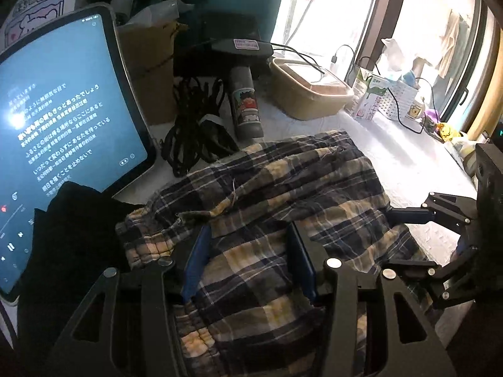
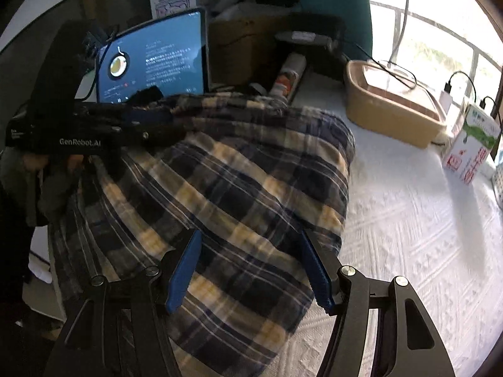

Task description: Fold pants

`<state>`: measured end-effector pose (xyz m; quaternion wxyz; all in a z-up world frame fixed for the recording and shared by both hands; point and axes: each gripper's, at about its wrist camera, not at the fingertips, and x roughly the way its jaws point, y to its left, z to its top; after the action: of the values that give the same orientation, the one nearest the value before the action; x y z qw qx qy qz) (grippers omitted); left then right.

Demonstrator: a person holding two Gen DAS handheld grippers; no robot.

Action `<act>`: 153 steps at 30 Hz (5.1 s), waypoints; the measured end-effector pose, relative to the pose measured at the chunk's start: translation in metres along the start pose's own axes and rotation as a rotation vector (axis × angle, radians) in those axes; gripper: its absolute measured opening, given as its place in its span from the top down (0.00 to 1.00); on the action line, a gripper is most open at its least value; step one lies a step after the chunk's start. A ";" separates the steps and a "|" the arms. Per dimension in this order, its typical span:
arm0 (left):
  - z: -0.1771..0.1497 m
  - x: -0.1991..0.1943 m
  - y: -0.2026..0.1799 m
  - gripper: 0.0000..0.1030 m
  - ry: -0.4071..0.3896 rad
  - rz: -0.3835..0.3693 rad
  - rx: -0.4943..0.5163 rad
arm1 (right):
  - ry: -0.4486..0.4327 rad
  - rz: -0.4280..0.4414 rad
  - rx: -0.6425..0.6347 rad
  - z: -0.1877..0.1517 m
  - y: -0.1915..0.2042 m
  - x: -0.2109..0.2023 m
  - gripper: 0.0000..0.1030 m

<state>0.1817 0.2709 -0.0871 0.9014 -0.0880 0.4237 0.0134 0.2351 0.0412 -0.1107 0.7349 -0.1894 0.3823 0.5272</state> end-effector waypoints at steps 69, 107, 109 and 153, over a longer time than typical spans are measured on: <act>-0.094 -0.196 -0.233 0.01 -0.493 0.077 0.075 | -0.436 -0.472 0.207 -0.154 0.027 -0.311 0.18; -0.106 -0.225 -0.246 0.01 -0.593 0.178 0.066 | -0.549 -0.635 0.258 -0.156 0.047 -0.348 0.00; -0.106 -0.225 -0.246 0.01 -0.593 0.176 0.066 | -0.550 -0.633 0.257 -0.156 0.047 -0.348 0.00; -0.107 -0.228 -0.249 0.01 -0.589 0.196 0.055 | -0.551 -0.627 0.246 -0.156 0.049 -0.348 0.00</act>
<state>-0.0219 0.0195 0.0573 0.9819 -0.0147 0.1509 0.1139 0.0809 -0.2667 0.0610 0.9512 -0.0595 0.1556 0.2599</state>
